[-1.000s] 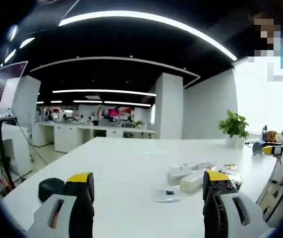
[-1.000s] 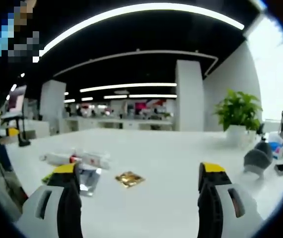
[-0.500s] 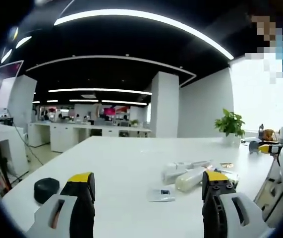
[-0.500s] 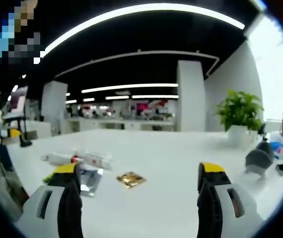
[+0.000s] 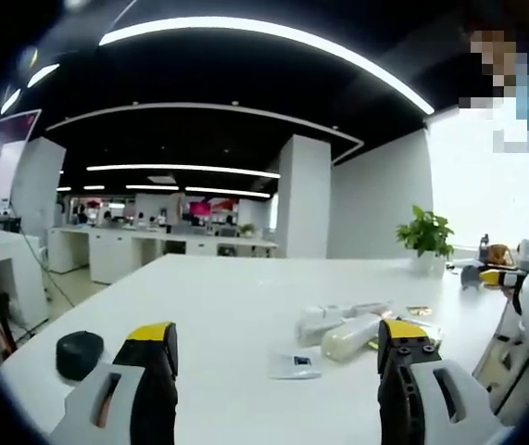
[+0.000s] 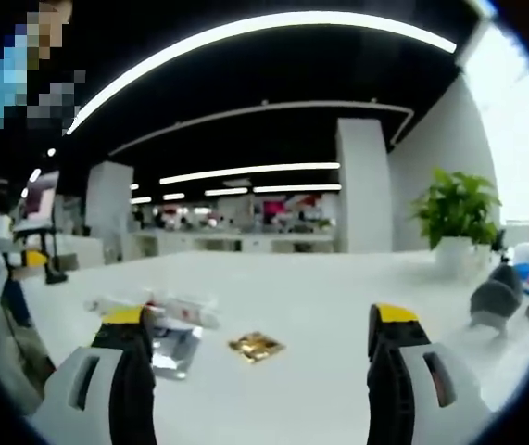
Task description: Arrange the skincare products in the storage area until every visible bottle or jar stands upright without overlapping.
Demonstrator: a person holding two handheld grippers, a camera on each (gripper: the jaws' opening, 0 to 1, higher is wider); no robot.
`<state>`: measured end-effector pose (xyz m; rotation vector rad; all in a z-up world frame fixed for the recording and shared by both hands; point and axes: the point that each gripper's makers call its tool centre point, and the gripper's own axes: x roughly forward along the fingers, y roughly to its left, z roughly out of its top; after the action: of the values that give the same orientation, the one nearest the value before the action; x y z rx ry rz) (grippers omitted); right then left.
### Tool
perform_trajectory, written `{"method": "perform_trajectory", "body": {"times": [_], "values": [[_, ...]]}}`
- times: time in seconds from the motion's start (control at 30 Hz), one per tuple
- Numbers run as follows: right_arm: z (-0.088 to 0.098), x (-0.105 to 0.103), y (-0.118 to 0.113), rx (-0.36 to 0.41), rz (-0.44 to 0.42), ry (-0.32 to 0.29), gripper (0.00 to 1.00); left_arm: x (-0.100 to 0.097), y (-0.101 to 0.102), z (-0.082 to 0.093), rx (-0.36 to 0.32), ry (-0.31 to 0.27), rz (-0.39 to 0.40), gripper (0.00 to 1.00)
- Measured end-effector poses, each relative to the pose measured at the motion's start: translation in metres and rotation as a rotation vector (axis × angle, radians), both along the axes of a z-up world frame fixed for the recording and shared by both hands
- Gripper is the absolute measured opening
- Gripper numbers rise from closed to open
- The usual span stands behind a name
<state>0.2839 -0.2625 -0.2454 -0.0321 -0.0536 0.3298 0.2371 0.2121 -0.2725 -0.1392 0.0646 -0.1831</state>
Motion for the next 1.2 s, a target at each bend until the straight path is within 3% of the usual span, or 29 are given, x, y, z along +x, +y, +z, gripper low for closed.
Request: {"method": "perform_trajectory", "body": {"times": [0.33, 0.73, 0.9, 1.07, 1.2], "values": [[0.020, 0.007, 0.019, 0.011, 0.059, -0.064, 0.95, 0.001, -0.005, -0.005, 0.007, 0.020, -0.026, 0.91], [0.017, 0.006, 0.043, 0.014, 0.135, -0.053, 0.94, 0.020, -0.024, 0.010, 0.064, -0.010, -0.108, 0.91], [0.016, 0.005, 0.045, 0.021, 0.140, -0.053, 0.94, 0.032, -0.043, 0.018, -0.007, -0.023, -0.197, 0.91], [0.014, 0.002, 0.044, 0.023, 0.131, -0.046, 0.93, 0.045, -0.060, 0.028, -0.025, -0.049, -0.281, 0.91], [0.012, 0.001, 0.043, 0.026, 0.128, -0.040, 0.93, 0.060, -0.068, 0.026, 0.041, -0.037, -0.317, 0.91]]}}
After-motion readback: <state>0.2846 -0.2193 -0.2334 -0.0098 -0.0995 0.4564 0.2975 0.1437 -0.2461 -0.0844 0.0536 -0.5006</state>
